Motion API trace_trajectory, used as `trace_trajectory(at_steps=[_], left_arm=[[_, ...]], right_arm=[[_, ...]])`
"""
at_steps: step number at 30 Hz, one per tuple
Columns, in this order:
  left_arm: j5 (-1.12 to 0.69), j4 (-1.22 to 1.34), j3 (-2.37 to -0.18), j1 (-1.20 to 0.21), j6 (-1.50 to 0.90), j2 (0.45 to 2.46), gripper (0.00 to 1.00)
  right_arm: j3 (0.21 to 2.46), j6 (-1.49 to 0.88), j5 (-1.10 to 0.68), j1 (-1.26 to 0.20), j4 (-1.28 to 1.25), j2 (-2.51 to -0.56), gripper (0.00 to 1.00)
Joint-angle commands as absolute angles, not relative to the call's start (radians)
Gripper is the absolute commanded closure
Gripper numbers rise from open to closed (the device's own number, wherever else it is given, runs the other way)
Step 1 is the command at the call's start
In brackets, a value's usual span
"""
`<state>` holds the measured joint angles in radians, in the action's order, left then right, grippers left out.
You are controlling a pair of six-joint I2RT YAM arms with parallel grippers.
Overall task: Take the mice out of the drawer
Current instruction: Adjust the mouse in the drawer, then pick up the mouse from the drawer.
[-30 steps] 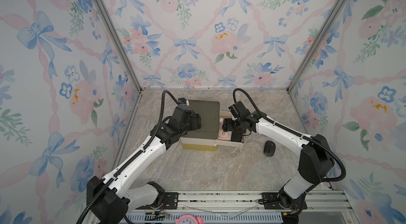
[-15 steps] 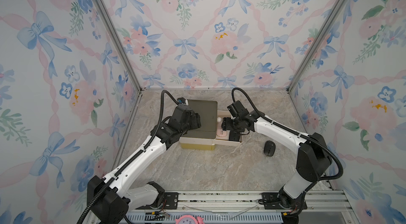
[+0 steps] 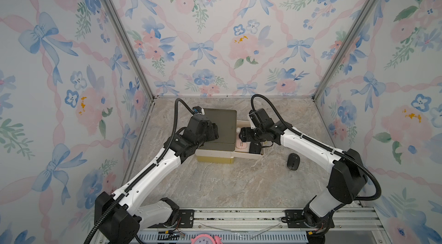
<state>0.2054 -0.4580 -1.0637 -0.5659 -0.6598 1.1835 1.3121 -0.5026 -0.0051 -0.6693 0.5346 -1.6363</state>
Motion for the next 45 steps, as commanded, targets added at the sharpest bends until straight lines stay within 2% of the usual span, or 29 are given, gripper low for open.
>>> trace_trajectory(at_steps=[1, 10, 23, 34, 41, 45], left_arm=[[0.202, -0.529, -1.037, -0.557, -0.685, 1.187, 0.26], [0.207, -0.527, -1.031, -0.554, -0.690, 1.189, 0.26], [0.212, -0.527, -1.025, -0.546, -0.695, 1.194, 0.26], [0.206, -0.527, -1.020, -0.531, -0.692, 1.183, 0.26], [0.198, -0.526, -1.023, -0.530, -0.689, 1.185, 0.26], [0.202, -0.527, -1.022, -0.528, -0.689, 1.187, 0.26]], right_arm=[[1.275, -0.429, -0.027, -0.689, 0.462, -1.646, 0.23], [1.224, -0.363, -0.012, -0.710, 0.371, -1.694, 0.22], [1.257, -0.320, 0.207, -0.714, 0.474, -1.693, 0.23], [1.330, -0.320, 0.113, -0.723, 0.532, -1.794, 0.26], [1.317, -0.292, 0.090, -0.713, 0.484, -1.796, 0.31], [1.306, -0.286, 0.093, -0.709, 0.469, -1.769, 0.38]])
